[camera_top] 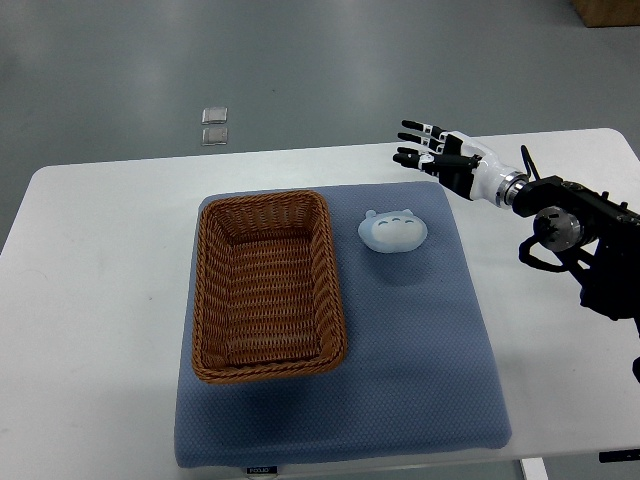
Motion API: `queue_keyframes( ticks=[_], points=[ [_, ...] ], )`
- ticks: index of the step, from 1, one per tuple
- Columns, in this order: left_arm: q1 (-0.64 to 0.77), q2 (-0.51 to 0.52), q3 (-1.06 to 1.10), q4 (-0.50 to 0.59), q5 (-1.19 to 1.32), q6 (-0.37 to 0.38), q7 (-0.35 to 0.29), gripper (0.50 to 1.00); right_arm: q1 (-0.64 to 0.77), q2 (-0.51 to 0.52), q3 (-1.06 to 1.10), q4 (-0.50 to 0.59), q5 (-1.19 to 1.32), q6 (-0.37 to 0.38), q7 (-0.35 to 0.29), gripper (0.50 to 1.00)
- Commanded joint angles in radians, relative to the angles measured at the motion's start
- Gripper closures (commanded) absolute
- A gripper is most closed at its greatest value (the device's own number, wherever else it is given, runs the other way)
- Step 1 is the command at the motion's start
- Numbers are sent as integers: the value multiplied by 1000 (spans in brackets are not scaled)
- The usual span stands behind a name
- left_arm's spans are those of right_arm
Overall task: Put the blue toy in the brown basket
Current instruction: 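Move the right hand down toward the pale blue plush toy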
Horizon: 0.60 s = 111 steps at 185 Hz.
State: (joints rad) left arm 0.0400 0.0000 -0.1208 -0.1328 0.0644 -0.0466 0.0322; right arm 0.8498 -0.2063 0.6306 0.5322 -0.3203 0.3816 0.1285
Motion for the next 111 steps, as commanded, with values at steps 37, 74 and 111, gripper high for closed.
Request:
queue_keyframes(
  ticks=[37, 74, 111],
  points=[
    [0, 0, 0, 7, -2, 2, 0, 500, 2, 28, 0, 0, 0, -18, 8, 581],
    [0, 0, 3, 4, 0, 2, 0, 500, 9, 19, -12, 15, -33, 8, 33, 581],
    [1, 0, 4, 9, -2, 2, 0, 500, 54, 13, -22, 40, -324, 33, 89, 581]
  ],
)
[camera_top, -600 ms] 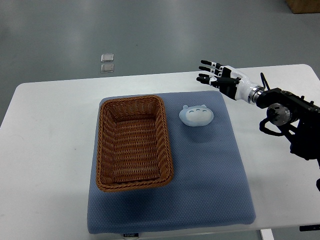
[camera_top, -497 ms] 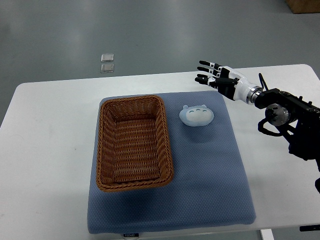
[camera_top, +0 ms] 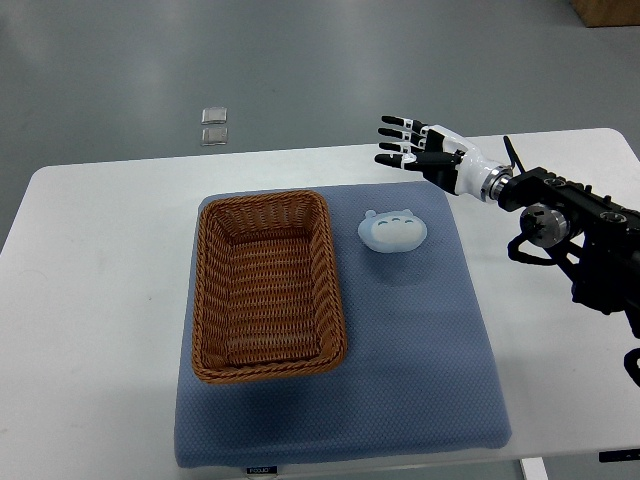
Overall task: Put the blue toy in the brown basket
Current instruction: 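Move the right hand down toward the pale blue plush toy, then close the right hand's fingers around the plush toy and lift it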
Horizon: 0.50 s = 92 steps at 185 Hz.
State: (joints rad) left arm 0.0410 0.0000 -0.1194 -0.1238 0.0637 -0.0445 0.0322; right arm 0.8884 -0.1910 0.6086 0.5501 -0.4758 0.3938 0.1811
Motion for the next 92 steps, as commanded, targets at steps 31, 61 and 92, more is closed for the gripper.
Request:
queue_keyframes(
  ticks=[31, 61, 92],
  points=[
    [0, 0, 3, -2, 1, 0, 0, 500, 40, -74, -3, 143, -437, 73, 60, 581],
    [0, 0, 1, 1, 1, 0, 0, 500, 72, -131, -18, 208, -724, 111, 179, 581],
    [0, 0, 3, -2, -1, 0, 0, 500, 89, -159, -112, 244, -929, 100, 238, 581]
  ],
)
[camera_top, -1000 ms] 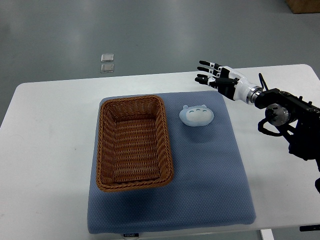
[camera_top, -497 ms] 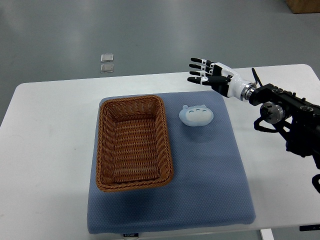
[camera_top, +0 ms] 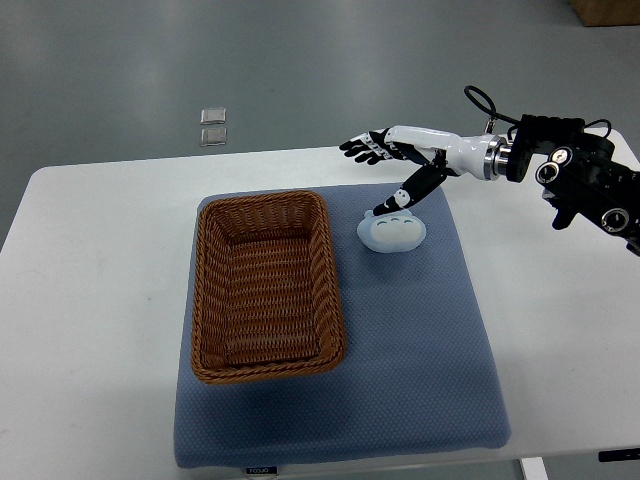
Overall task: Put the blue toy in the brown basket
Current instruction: 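Close the right hand's fingers around the plush toy and lift it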
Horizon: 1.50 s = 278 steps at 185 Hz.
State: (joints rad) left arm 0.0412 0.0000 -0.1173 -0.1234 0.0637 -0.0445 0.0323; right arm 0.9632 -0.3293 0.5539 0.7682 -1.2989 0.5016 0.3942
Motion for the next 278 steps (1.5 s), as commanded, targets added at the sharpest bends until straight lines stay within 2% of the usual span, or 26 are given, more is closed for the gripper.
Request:
queue_keyframes(
  ticks=[1, 20, 45, 93, 146, 152, 157, 170, 183, 195, 211, 230, 252, 278],
  points=[
    [0, 0, 1, -2, 1, 0, 0, 500, 14, -22, -64, 29, -112, -9, 25, 581],
    [0, 0, 1, -1, 1, 0, 0, 500, 23, -28, -120, 33, -128, -21, 23, 581],
    [0, 0, 1, -1, 1, 0, 0, 500, 17, -17, -138, 29, -129, -116, 20, 581],
    [0, 0, 1, -1, -1, 0, 0, 500, -18, 15, -210, 5, -129, -227, 15, 583],
    [0, 0, 1, -1, 1, 0, 0, 500, -21, 102, -267, -129, -129, -319, 12, 601],
    [0, 0, 1, -1, 1, 0, 0, 500, -21, 107, -266, -138, -129, -319, 12, 632],
    [0, 0, 1, -1, -1, 0, 0, 500, -21, 108, -266, -144, -129, -321, 12, 681],
    [0, 0, 1, -1, 1, 0, 0, 500, -21, 108, -266, -145, -129, -321, 12, 736],
    [0, 0, 1, -1, 1, 0, 0, 500, -21, 107, -267, -145, -129, -321, 12, 844],
    [0, 0, 1, -1, 1, 0, 0, 500, -18, 105, -267, -145, -129, -319, 12, 887],
    [0, 0, 1, -1, 1, 0, 0, 500, -14, 101, -266, -145, -128, -319, 14, 920],
    [0, 0, 1, -1, 1, 0, 0, 500, -9, 92, -262, -144, -122, -311, 15, 924],
    [0, 0, 1, -1, -1, 0, 0, 500, 19, 88, -261, -144, -109, -302, 25, 1000],
    [0, 0, 1, -1, 1, 0, 0, 500, 45, 87, -247, -144, -106, -298, 26, 1000]
  ],
)
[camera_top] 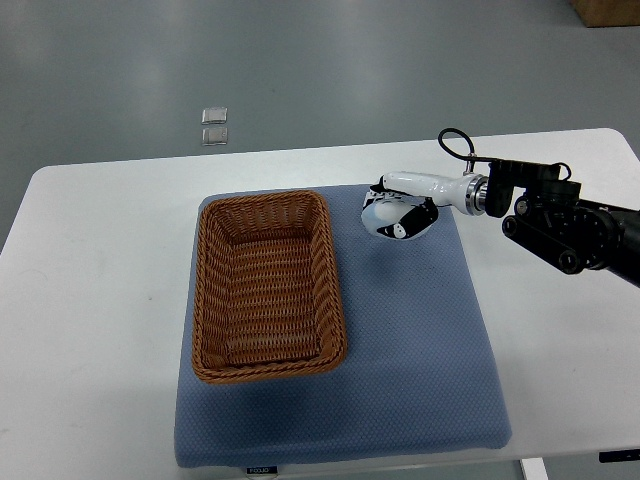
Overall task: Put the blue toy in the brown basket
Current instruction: 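Close the right hand's fingers around the plush toy and lift it, then carry the held toy over the wicker basket and lower it inside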
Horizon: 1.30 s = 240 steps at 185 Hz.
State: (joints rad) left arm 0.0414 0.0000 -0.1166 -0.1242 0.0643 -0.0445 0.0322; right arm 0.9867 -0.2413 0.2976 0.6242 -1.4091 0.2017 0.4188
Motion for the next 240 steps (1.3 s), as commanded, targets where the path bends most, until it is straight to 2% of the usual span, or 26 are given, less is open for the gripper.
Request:
queue_keyframes(
  ticks=[1, 30, 59, 96, 112, 133, 174, 240],
  points=[
    [0, 0, 0, 0, -1, 0, 0, 500, 24, -1, 9, 0, 5, 2, 1, 1000],
    [0, 0, 0, 0, -1, 0, 0, 500, 72, -1, 11, 6, 53, 10, 6, 1000],
    [0, 0, 0, 0, -1, 0, 0, 500, 99, 7, 12, 28, 87, 41, 52, 1000],
    [0, 0, 0, 0, 0, -1, 0, 500, 116, 16, 12, 163, 88, 44, 112, 1000],
    [0, 0, 0, 0, 0, 0, 0, 500, 116, 31, 11, 186, 85, 35, 110, 1000],
    [0, 0, 0, 0, 0, 0, 0, 500, 102, 126, -6, 184, 70, 32, 109, 1000],
    [0, 0, 0, 0, -1, 0, 0, 500, 75, 237, -49, 154, 58, 4, 84, 1000],
    [0, 0, 0, 0, 0, -2, 0, 500, 17, 241, -63, 74, 59, -21, 17, 1000]
  ],
)
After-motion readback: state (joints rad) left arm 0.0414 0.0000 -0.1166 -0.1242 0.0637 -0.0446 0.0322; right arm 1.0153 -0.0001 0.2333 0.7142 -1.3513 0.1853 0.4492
